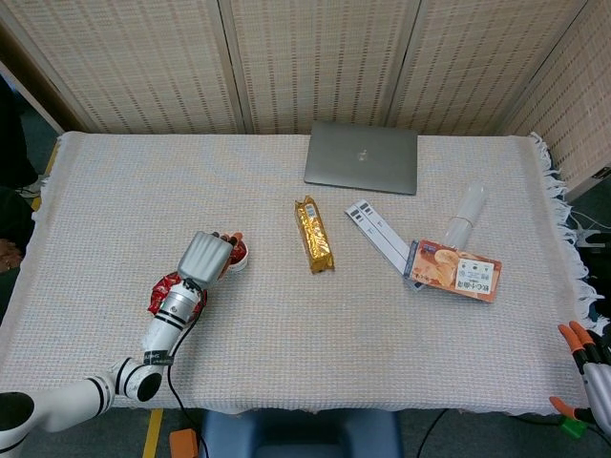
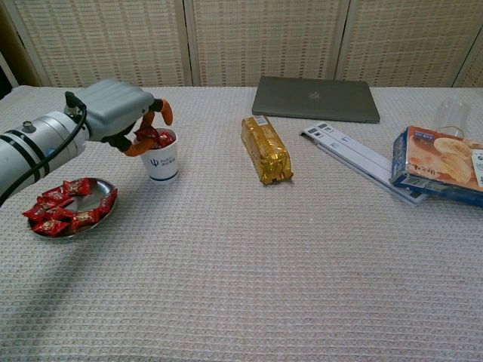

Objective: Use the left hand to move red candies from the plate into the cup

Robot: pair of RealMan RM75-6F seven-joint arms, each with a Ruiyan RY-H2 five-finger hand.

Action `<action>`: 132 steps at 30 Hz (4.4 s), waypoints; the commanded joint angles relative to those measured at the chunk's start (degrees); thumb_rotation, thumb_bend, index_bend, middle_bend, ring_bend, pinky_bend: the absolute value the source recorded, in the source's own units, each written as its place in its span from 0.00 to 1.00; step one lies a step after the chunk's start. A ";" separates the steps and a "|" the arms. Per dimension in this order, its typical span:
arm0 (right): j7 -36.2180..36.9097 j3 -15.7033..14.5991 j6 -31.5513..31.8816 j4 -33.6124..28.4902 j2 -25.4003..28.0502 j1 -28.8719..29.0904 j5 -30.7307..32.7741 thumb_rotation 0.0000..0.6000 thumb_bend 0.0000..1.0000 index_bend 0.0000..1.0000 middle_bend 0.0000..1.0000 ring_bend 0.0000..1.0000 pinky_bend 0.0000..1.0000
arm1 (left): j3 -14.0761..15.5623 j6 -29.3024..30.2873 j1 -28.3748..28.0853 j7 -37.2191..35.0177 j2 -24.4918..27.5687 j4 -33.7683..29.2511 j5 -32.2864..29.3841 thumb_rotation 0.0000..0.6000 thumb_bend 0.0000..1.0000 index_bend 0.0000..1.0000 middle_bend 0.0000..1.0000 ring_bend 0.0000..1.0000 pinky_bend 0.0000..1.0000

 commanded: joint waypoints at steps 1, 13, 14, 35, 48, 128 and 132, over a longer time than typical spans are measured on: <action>0.01 0.00 0.07 -0.04 0.02 -0.03 -0.01 1.00 0.04 0.00 0.00 0.00 0.28 | -0.01 -0.27 0.01 0.31 0.33 -0.32 -0.59 1.00 0.45 0.27 0.42 0.56 1.00; 0.06 -0.11 0.34 -0.13 0.09 -0.16 -0.30 1.00 0.04 0.00 0.00 0.00 0.28 | 0.77 -0.72 0.13 1.05 1.67 -3.21 -1.81 1.00 0.41 0.09 0.20 0.25 1.00; 0.09 -0.14 0.39 -0.13 0.09 -0.18 -0.38 1.00 0.04 0.00 0.00 0.00 0.28 | 0.77 -0.57 0.11 1.00 1.71 -3.33 -1.74 1.00 0.41 0.09 0.19 0.24 1.00; 0.90 -1.28 1.61 -0.07 0.40 -0.69 -3.56 1.00 0.04 0.00 0.00 0.00 0.28 | 10.85 12.22 14.53 -9.16 13.32 -14.88 4.98 1.00 0.40 0.09 0.19 0.24 1.00; 0.29 -1.79 2.32 -0.07 0.05 -1.01 -4.97 1.00 0.04 0.00 0.00 0.00 0.28 | 13.38 5.51 16.70 -6.28 6.73 0.26 2.45 1.00 0.40 0.19 0.21 0.26 1.00; 0.20 -0.39 -0.02 -0.01 0.14 0.03 -0.82 1.00 0.04 0.00 0.00 0.00 0.29 | -3.03 0.32 -0.83 -3.85 -1.60 0.58 4.75 1.00 0.41 0.51 0.52 0.58 1.00; 0.24 -0.33 0.01 0.01 0.17 0.01 -0.69 1.00 0.04 0.00 0.00 0.00 0.29 | -3.07 -0.80 -1.53 -3.26 -2.12 1.84 3.24 1.00 0.41 0.43 0.43 0.46 1.00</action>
